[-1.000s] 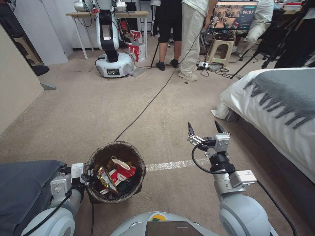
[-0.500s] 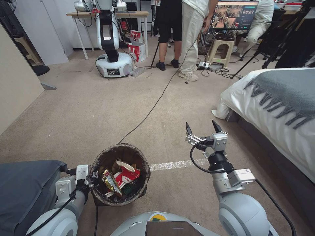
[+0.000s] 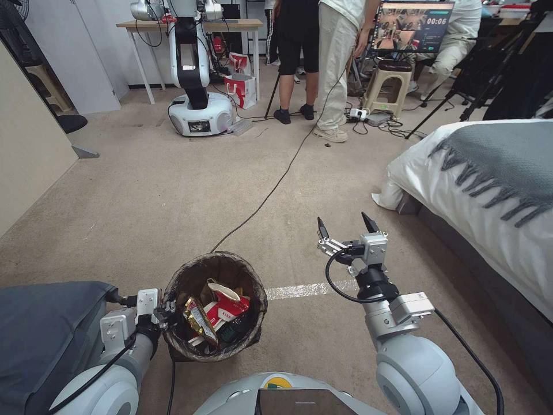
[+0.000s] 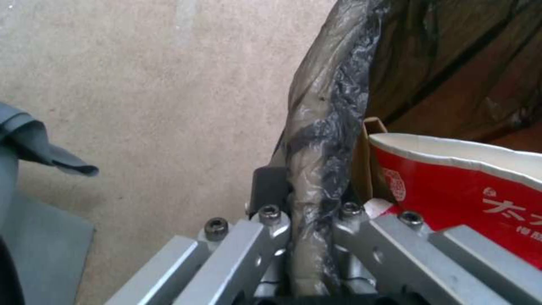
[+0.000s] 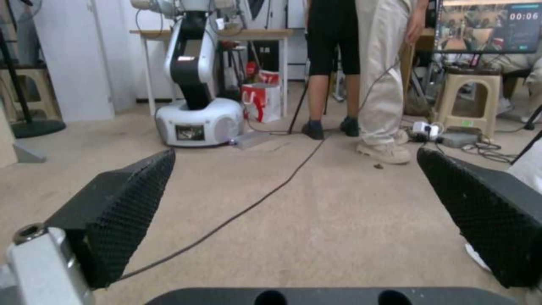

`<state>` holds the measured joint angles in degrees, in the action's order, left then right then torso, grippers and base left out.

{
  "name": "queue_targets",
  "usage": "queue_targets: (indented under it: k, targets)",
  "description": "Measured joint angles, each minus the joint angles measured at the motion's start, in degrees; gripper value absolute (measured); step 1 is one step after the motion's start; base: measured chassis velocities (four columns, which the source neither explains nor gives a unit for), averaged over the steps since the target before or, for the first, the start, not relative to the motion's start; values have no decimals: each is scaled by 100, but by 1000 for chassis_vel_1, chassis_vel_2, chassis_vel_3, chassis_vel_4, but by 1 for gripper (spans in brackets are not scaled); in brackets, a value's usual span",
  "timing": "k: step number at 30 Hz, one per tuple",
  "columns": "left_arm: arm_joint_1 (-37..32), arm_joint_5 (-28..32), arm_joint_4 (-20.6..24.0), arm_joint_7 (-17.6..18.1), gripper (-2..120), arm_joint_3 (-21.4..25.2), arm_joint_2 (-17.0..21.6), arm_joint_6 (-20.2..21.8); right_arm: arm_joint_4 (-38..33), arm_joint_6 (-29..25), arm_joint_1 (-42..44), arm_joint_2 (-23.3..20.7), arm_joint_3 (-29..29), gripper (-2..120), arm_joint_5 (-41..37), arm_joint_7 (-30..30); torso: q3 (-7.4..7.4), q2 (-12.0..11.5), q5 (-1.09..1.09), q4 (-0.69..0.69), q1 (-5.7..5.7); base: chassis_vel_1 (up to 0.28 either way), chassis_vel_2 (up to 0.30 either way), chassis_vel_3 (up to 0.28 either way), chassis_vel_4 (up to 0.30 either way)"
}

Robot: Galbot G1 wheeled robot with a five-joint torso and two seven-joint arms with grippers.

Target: Pick up the trash bin, then pick up the garbage from the floor and place it into the trash bin.

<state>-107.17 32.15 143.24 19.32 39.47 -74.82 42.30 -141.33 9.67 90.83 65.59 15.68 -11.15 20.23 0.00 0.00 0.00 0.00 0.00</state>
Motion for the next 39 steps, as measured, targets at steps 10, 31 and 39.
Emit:
queue_targets:
  k: [10, 31, 39]
  targets:
    - [121, 82, -11, 0, 0, -99, 48, -8, 44, 2, -18, 26, -16, 100, 13, 9, 0, 0, 0, 0, 0, 0, 0, 0, 0]
    - [334, 73, -508, -6, 0, -336, -37, -16, 71, -4, -33, 31, -11, 100, 28, 26, 0, 0, -1, 0, 0, 0, 0, 0, 0]
    - [389, 77, -639, -7, 0, -393, -58, -16, 80, -8, -46, 33, -11, 100, 23, 30, 0, 0, -1, 0, 0, 0, 0, 0, 0]
